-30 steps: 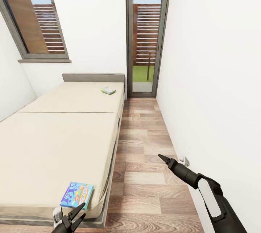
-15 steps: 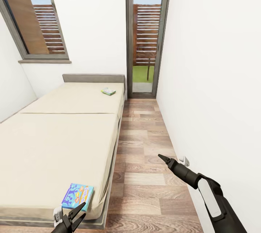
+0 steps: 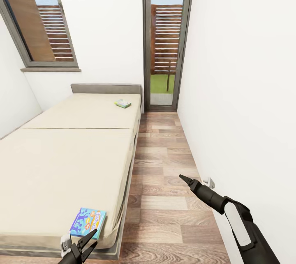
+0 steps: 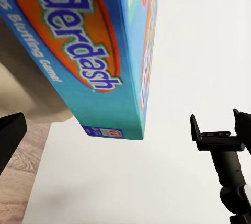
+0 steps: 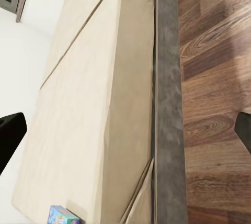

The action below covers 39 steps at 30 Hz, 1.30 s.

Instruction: Put all the toys in the child's room - the three board games (two on the bed and one on the table), the two jigsaw puzzles on the table, and the tennis ball on the table - inside the toy box on the table in the child's room.

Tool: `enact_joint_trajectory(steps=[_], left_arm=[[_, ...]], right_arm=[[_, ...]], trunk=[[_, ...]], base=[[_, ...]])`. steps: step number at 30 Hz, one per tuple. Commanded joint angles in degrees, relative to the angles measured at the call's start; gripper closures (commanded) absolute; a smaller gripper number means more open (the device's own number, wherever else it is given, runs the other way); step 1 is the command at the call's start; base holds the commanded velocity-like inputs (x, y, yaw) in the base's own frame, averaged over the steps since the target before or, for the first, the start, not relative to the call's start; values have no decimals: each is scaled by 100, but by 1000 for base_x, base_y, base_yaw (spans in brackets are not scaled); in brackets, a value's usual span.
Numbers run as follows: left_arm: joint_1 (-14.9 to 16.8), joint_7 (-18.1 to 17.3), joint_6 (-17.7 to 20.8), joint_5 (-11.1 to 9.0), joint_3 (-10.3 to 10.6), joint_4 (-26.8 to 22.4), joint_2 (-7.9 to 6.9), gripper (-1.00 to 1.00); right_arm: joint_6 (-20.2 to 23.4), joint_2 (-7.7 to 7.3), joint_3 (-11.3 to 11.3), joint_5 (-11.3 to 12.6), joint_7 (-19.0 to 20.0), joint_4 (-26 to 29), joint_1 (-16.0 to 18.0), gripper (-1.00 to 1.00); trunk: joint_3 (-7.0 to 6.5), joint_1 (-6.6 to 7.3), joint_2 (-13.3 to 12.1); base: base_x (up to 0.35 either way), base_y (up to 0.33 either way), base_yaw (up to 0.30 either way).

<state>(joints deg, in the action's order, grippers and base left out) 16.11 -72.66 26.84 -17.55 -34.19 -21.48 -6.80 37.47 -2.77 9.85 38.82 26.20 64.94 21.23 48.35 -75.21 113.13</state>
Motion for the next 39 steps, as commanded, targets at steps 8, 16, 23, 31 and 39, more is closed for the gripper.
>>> enact_joint_trajectory(steps=[8,16,23,31,39], left_arm=[[171,-22,-3,-81,-70,-6,3,-100],[173,-28,-3,-81,-70,-6,3,-100],[172,-28,-3,-82,-70,-6,3,-100],[172,-28,-3,-82,-70,-6,3,-100],[168,-29,-3,-81,-70,-6,3,-100]], right_arm=[[41,-4,12,21,8,1,4,-100],[41,-2,14,21,8,1,4,-100],[41,-4,12,21,8,1,4,-100],[41,-4,12,21,8,1,4,-100],[41,-3,15,21,8,1,4,-100]], trunk=[[-86,111,-198],[-86,111,-198],[-86,111,-198],[-86,111,-198],[-86,111,-198]], base=[[0,0,0],[0,0,0],[0,0,0],[0,0,0],[0,0,0]])
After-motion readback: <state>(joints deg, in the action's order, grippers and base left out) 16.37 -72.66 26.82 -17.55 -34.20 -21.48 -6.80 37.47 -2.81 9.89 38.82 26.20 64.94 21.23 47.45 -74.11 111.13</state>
